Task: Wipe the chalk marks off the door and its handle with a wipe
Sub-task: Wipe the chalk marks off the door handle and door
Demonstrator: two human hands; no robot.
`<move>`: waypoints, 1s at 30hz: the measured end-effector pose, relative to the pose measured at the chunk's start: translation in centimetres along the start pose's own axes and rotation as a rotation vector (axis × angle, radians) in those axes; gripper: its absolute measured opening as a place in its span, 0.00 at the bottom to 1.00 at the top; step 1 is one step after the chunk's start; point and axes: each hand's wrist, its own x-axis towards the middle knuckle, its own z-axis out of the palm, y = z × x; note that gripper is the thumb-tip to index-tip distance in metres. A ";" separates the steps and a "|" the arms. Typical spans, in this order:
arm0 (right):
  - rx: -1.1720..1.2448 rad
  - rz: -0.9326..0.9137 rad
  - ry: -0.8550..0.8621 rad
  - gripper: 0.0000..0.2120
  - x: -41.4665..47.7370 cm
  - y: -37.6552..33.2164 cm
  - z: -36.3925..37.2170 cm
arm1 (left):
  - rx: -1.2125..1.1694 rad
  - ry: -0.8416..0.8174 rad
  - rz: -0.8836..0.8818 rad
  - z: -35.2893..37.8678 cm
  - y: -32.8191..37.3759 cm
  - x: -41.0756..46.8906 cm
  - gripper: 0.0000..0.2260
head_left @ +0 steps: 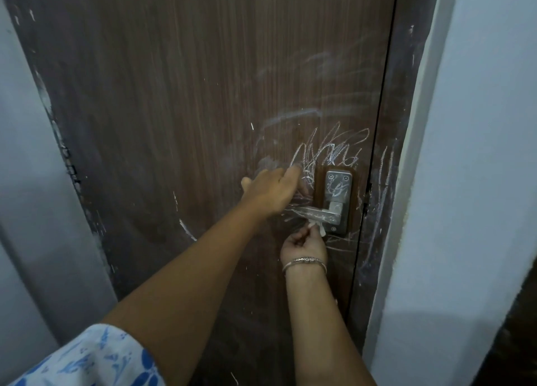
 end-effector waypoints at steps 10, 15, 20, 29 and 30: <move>-0.025 -0.038 -0.043 0.09 0.8 0.2 -0.6 | -0.078 -0.109 -0.106 -1.2 -0.2 -0.7 0.27; -0.014 -0.062 0.015 0.07 1.4 -0.6 -2.1 | -0.096 -0.108 -0.092 -1.2 0.0 -1.4 0.27; -0.125 -0.125 0.048 0.08 0.7 -1.4 -2.3 | -0.109 -0.083 -0.096 -1.2 -0.2 -1.8 0.28; -0.642 -0.833 0.060 0.06 -3.1 -3.3 -3.7 | -0.216 -0.058 -0.061 -1.6 0.5 -2.7 0.23; -0.708 -0.923 0.041 0.05 -3.6 -3.8 -3.6 | -0.231 -0.060 -0.057 -1.5 0.5 -2.8 0.23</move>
